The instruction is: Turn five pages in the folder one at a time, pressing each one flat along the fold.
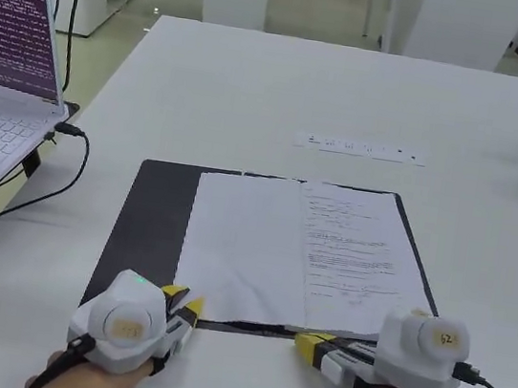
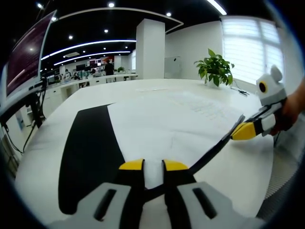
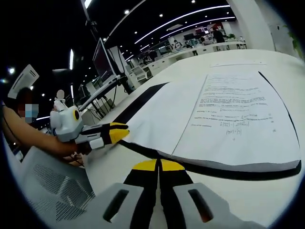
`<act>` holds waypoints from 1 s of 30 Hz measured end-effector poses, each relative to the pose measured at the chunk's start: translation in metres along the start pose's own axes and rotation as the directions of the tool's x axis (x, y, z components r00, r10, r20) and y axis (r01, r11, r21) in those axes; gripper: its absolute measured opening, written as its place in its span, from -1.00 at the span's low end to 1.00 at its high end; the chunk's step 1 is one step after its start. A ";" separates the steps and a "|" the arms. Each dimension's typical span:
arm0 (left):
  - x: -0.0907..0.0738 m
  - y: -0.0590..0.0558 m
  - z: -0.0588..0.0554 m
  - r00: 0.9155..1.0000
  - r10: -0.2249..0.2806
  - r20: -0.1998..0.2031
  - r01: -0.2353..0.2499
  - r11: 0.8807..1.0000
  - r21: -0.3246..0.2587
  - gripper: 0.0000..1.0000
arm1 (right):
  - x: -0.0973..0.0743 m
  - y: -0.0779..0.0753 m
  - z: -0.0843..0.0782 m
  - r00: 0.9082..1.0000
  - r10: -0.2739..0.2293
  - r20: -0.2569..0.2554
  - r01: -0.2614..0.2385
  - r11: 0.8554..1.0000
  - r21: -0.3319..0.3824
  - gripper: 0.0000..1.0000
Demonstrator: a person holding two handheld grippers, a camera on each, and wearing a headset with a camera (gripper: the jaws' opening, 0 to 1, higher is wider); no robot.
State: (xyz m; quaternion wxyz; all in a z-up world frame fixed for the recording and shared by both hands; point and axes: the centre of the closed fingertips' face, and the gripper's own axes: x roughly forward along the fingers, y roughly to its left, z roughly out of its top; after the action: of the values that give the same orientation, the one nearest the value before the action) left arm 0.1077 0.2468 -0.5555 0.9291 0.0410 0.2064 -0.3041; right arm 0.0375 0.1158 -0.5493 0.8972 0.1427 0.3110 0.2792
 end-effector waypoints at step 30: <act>-0.033 -0.025 0.056 0.989 -0.105 -0.102 0.061 0.928 -0.368 -0.43 | -0.100 -0.007 0.062 0.953 -0.202 0.224 0.119 0.934 0.337 -1.00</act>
State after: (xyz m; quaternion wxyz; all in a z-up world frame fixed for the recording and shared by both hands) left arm 0.0892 0.2331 -0.4897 0.8928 -0.1224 0.3163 -0.2965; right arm 0.0152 0.0463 -0.4568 0.9146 0.2947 0.2448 0.1296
